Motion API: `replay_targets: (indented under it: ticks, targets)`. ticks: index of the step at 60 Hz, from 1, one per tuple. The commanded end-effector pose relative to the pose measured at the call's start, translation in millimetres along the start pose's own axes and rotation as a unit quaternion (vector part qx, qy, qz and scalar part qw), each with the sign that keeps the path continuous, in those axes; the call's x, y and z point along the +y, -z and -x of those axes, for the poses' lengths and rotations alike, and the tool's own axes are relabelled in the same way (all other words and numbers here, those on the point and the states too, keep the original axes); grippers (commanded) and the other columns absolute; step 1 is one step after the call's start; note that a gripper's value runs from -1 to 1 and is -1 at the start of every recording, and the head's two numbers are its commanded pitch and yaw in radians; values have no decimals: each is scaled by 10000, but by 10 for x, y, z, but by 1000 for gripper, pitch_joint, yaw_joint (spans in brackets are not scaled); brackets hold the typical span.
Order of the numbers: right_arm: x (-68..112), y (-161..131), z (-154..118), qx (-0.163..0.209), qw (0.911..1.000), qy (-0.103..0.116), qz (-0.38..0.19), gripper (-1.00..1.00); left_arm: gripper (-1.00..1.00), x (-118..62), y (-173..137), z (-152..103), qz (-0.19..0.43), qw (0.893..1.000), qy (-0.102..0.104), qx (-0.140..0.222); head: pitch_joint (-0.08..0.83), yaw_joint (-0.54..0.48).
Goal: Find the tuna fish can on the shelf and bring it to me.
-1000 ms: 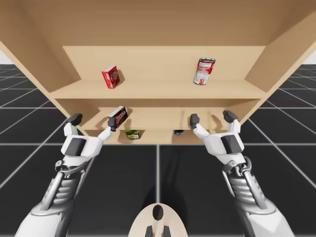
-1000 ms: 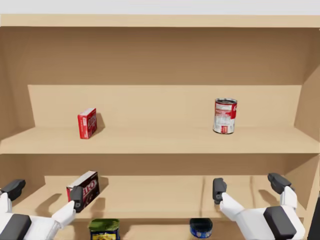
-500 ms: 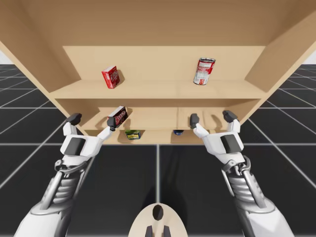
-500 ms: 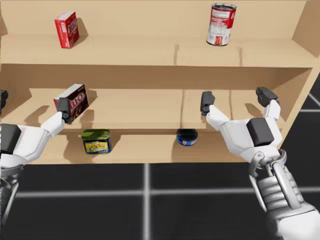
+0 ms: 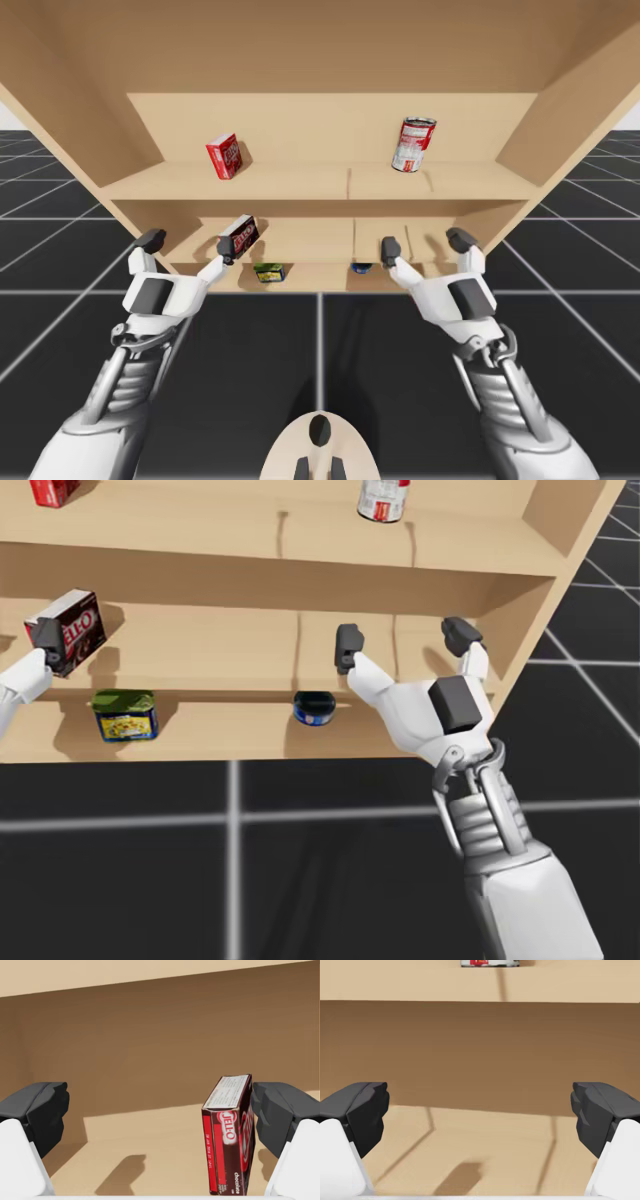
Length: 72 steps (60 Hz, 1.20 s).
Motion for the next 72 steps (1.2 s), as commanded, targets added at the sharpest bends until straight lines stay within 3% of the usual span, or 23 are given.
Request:
replay_targets:
  ticks: [1, 11, 21, 28, 32, 36, 47, 56, 72]
  targets:
    - [161, -226, -147, 166, 9994, 264, -151, -1000, -1000, 1, 5, 6, 0, 10000, -21, 12, 608, -181]
    - [342, -558, -148, 594, 9972, 290, -357, -1000, -1000, 17, 9, 10, 1, 10000, -43, 5, 607, -182]
    - [408, -761, 77, 1041, 9914, 605, -507, -1000, -1000, 30, 9, 4, 18, 9999, -119, 5, 608, -184]
    - [396, -761, 259, 1219, 9889, 686, -493, -1000, -1000, 34, 9, -3, 51, 9998, -172, -29, 612, -183]
    - [373, -711, 375, 1325, 9879, 689, -426, -1000, -1000, 38, 11, -4, 55, 9998, -184, -49, 612, -181]
    - [354, -619, 508, 1485, 9845, 842, -393, -1000, -1000, 43, 10, -6, 56, 9998, -194, -70, 613, -180]
    - [387, -328, 731, 1557, 9838, 844, -286, -1000, -1000, 49, 6, -7, 44, 9998, -173, -98, 613, -167]
    - [436, -82, 898, 1868, 9803, 555, -332, -1000, -1000, 45, -12, -25, 41, 9998, -183, -111, 614, -155]
    - [432, 358, 1191, 2319, 9699, 643, -375, -1000, -1000, 45, -16, -40, 50, 9998, -165, -140, 615, -154]
